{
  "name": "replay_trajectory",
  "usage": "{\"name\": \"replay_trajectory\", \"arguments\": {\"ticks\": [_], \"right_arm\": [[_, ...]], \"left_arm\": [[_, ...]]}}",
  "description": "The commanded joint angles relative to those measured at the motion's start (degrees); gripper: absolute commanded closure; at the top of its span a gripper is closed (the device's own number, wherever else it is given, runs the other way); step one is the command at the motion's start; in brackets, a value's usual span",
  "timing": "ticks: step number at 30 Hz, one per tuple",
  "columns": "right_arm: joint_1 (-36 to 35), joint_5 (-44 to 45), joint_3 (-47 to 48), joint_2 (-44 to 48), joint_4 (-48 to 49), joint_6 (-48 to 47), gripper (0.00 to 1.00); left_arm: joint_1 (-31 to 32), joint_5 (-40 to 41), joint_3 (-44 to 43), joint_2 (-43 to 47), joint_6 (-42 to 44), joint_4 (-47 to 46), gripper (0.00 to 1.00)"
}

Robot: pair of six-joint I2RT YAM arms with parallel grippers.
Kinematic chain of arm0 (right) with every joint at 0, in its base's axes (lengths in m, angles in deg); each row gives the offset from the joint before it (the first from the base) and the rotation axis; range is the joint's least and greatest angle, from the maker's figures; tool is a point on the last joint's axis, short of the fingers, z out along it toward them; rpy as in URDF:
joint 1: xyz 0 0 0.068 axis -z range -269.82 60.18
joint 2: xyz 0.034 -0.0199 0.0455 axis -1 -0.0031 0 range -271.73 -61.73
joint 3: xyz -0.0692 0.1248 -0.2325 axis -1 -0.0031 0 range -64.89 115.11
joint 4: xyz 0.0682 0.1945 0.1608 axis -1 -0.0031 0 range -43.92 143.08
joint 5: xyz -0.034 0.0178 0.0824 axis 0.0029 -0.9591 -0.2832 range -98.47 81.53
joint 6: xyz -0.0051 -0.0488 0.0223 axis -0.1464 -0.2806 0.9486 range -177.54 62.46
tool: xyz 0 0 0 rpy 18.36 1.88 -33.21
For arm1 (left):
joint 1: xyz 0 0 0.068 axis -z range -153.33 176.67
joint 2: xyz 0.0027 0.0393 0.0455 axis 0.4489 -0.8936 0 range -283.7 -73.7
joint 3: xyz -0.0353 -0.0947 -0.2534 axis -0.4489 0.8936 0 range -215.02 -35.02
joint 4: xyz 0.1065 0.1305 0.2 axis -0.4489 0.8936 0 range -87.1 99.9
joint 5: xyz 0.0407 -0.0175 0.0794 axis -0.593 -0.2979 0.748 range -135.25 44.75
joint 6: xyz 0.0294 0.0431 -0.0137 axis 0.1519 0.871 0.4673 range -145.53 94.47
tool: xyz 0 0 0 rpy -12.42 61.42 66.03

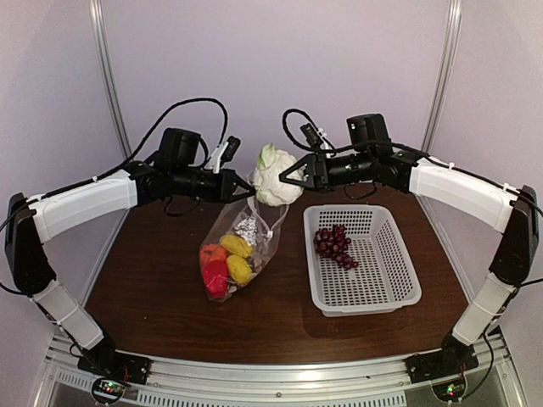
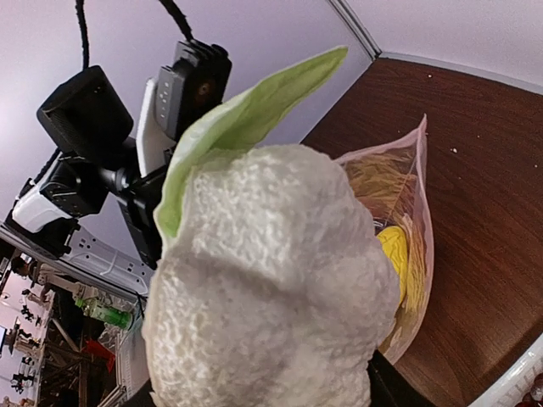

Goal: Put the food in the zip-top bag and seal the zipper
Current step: Place the fake vegetable in the zipper food storage bag.

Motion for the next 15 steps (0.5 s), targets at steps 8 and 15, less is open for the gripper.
{"name": "replay_trajectory", "arguments": {"ticks": [8, 15], "right_arm": [[-0.9, 8.1, -2.4, -0.7, -5.1, -3.1, 0.59], [-3.8, 11.6, 0.1, -1.7, -8.8, -4.9, 0.59]], "left_arm": [[-0.3, 3.8, 0.8, 3.1, -1.2, -3.0, 1.0], [-0.3, 3.6, 1.4, 3.1, -2.2, -4.6, 1.0]]}}
